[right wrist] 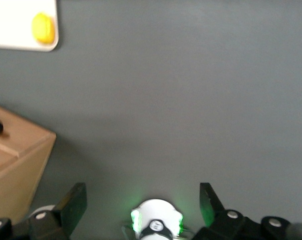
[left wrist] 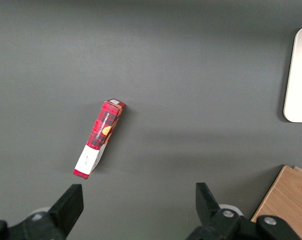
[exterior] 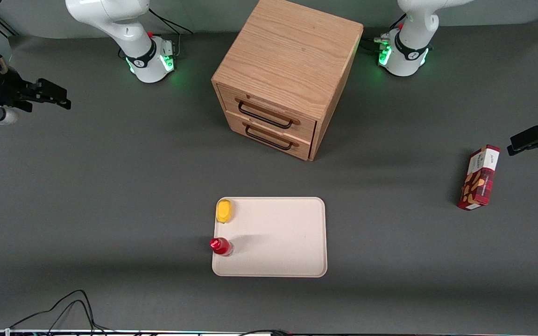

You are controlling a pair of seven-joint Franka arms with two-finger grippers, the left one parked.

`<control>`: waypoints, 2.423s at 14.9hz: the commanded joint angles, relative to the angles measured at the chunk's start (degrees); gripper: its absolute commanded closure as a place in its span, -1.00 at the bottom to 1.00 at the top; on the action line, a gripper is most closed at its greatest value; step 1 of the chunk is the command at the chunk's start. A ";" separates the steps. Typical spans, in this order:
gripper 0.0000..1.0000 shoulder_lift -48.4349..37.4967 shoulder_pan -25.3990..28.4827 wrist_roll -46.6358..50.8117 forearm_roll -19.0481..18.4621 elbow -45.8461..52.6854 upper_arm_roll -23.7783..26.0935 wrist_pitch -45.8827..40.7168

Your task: Open upper drawer

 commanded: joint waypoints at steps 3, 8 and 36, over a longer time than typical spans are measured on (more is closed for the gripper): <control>-1.00 6.18 0.33 -15.00 1.74 7.32 5.24 -3.51; -1.00 12.50 0.51 -30.67 22.18 9.78 6.48 -3.51; -1.00 35.45 6.66 -18.46 22.41 3.11 30.56 27.25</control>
